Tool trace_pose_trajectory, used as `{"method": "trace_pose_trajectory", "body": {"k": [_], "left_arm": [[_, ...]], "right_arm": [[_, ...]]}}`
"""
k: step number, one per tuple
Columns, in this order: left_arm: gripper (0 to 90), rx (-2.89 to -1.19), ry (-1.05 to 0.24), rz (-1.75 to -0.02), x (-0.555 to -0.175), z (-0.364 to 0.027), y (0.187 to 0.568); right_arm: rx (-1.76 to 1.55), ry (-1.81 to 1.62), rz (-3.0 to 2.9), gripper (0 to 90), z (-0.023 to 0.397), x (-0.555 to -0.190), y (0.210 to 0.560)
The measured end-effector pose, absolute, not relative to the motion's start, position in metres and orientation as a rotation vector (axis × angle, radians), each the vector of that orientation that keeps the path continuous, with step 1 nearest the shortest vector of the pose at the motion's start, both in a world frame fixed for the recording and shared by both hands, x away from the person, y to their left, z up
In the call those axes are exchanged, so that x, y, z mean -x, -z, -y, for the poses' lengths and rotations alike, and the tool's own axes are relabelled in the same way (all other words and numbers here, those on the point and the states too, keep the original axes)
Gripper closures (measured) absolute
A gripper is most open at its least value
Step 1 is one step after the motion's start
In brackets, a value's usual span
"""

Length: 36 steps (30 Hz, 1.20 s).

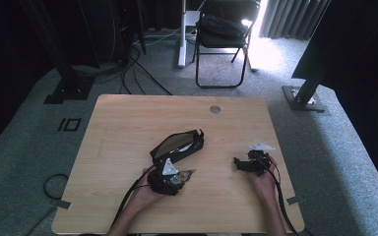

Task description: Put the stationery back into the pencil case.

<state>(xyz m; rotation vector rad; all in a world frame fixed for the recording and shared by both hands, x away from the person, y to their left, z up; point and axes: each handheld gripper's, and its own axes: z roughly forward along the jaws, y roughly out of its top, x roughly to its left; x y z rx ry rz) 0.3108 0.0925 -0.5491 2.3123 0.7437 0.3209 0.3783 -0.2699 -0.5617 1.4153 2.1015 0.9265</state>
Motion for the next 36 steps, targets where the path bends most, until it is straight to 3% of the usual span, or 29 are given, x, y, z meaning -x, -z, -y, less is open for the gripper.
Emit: {"method": "trace_pose_trajectory", "body": {"k": [5,36], "left_arm": [[40.6,-2.306,-0.322,-0.744,-0.311,-0.094,0.549],[41.6,-2.268,-0.336,-0.734,-0.31,-0.091,0.539]], "right_arm": [[-1.414,-0.926,-2.102,13.2,0.27,-0.378,0.562],[-1.414,-0.927,-2.102,13.2,0.27,-0.378,0.562]]}}
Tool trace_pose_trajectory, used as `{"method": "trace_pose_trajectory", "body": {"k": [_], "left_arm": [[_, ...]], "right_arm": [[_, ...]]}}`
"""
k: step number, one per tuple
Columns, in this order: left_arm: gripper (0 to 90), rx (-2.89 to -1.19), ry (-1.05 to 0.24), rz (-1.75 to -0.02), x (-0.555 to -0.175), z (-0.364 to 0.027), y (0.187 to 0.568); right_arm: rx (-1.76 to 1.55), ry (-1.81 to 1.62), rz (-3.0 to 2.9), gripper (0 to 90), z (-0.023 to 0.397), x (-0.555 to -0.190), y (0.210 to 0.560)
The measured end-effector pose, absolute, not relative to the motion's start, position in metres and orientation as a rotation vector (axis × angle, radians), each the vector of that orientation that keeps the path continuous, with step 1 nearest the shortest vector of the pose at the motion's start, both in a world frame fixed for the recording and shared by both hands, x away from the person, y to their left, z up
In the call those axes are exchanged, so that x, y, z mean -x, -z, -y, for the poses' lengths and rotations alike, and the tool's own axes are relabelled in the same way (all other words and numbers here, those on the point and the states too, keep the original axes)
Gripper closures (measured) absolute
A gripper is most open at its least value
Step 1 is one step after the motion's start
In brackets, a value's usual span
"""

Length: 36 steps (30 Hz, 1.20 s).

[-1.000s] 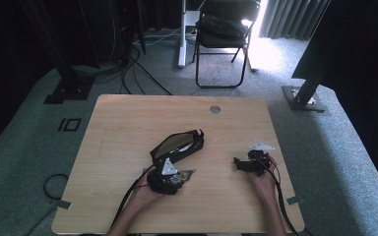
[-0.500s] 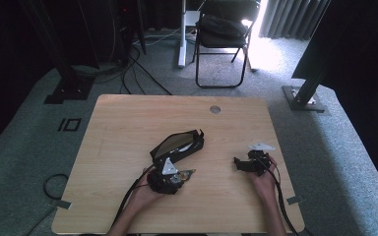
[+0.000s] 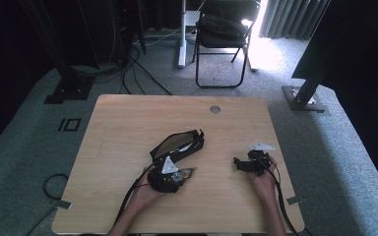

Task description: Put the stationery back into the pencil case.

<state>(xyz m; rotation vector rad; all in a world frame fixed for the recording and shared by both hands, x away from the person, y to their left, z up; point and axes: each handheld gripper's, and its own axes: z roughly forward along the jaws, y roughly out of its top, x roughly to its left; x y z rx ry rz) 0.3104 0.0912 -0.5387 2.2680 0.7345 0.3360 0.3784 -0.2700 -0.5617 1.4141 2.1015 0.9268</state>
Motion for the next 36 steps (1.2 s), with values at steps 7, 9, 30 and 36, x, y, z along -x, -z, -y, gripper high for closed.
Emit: {"method": "trace_pose_trajectory", "body": {"k": [7,9,30,36], "left_arm": [[41.6,-2.26,-0.333,-0.728,-0.31,-0.089,0.534],[41.6,-2.254,-0.332,-0.726,-0.31,-0.088,0.532],[41.6,-2.232,-0.358,-0.683,-0.307,-0.091,0.508],[41.6,-2.225,-0.365,-0.662,-0.305,-0.089,0.5]], "right_arm": [[-1.415,-0.926,-2.101,13.2,0.27,-0.378,0.562],[-1.414,-0.926,-2.102,13.2,0.27,-0.378,0.562],[-1.415,-0.926,-2.102,13.2,0.27,-0.378,0.562],[-1.415,-0.926,-2.102,13.2,0.27,-0.378,0.562]]}}
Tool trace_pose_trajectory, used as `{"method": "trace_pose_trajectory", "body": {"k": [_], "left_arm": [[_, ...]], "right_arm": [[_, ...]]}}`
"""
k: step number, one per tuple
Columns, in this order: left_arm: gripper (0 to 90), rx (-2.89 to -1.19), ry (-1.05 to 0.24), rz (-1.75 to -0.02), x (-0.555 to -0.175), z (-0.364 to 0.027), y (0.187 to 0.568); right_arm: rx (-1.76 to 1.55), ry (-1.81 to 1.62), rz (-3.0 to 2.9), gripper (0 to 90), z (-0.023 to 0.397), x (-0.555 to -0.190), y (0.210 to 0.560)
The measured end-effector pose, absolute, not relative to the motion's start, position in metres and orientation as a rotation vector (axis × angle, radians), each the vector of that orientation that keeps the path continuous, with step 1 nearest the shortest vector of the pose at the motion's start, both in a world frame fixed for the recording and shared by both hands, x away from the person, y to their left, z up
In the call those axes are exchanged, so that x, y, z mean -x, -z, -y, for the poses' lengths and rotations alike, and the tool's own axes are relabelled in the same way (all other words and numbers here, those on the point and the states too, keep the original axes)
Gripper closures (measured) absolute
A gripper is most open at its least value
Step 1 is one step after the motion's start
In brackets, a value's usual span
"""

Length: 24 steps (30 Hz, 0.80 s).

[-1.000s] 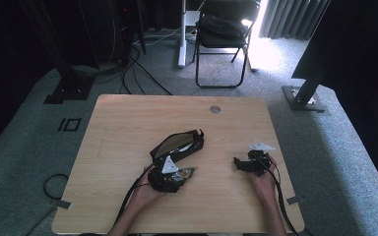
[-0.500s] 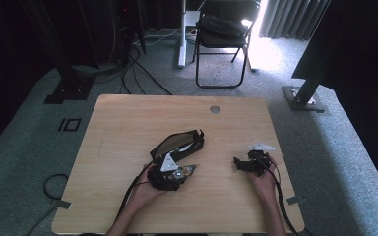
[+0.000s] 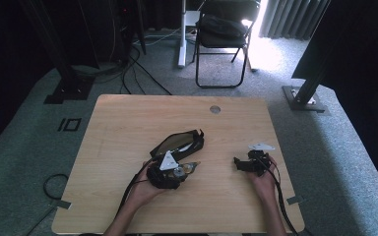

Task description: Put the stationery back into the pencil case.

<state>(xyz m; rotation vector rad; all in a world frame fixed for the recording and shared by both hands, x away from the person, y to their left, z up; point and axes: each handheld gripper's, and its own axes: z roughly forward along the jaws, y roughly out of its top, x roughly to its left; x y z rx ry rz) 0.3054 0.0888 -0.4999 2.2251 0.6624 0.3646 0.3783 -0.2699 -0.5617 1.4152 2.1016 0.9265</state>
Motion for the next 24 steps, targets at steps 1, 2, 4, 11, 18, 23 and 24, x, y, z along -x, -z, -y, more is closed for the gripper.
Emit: {"method": "trace_pose_trajectory", "body": {"k": [1,2,4,11,18,23,24], "left_arm": [[41.6,-2.229,-0.367,-0.656,-0.305,-0.088,0.499],[41.6,-2.23,-0.366,-0.653,-0.305,-0.088,0.498],[41.6,-2.229,-0.367,-0.647,-0.305,-0.087,0.496],[41.6,-2.224,-0.378,-0.632,-0.304,-0.088,0.49],[41.6,-2.215,-0.384,-0.62,-0.303,-0.089,0.482],[41.6,-2.203,-0.393,-0.608,-0.3,-0.089,0.476],[41.6,-2.2,-0.393,-0.604,-0.299,-0.089,0.474]], "right_arm": [[-1.415,-0.926,-2.102,13.2,0.27,-0.378,0.562],[-1.415,-0.926,-2.102,13.2,0.27,-0.378,0.562],[-1.415,-0.926,-2.102,13.2,0.27,-0.378,0.562],[-1.415,-0.926,-2.101,13.2,0.27,-0.378,0.562],[-1.415,-0.926,-2.102,13.2,0.27,-0.378,0.562],[-1.414,-0.926,-2.102,13.2,0.27,-0.378,0.562],[-1.415,-0.926,-2.101,13.2,0.27,-0.378,0.562]]}}
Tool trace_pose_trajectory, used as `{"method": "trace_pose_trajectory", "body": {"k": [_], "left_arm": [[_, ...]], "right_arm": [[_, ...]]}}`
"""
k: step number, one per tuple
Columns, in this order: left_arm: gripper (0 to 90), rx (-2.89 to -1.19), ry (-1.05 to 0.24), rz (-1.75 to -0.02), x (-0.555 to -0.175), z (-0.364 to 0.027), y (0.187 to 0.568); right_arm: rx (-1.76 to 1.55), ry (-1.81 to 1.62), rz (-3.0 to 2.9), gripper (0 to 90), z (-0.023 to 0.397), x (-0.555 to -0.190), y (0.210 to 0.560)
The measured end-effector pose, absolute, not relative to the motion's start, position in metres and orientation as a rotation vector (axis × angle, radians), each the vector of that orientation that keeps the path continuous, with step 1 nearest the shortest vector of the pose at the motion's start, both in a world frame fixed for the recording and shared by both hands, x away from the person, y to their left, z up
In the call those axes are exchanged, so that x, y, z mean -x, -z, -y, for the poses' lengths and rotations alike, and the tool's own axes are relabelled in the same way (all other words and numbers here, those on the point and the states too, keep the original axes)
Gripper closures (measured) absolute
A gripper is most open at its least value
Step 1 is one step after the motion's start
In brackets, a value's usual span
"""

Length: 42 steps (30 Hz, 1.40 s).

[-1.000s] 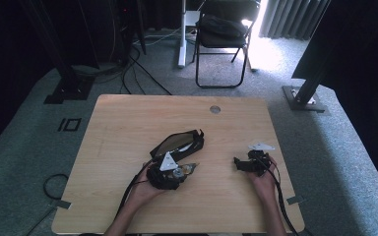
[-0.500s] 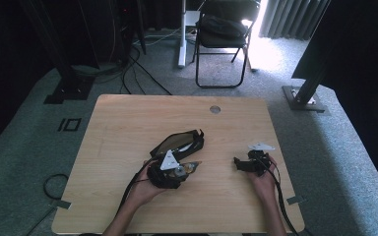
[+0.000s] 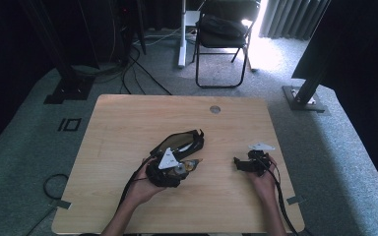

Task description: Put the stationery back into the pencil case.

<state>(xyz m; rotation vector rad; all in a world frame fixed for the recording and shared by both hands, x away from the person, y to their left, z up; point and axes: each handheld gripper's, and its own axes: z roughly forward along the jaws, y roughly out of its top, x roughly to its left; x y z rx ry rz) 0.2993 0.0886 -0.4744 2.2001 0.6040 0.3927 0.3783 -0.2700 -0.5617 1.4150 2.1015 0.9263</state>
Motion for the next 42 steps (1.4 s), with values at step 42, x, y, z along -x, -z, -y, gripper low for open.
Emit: {"method": "trace_pose_trajectory", "body": {"k": [42], "left_arm": [[41.6,-2.168,-0.425,-0.585,-0.299,-0.101,0.448]], "right_arm": [[-1.415,-0.927,-2.102,13.2,0.27,-0.378,0.562]]}}
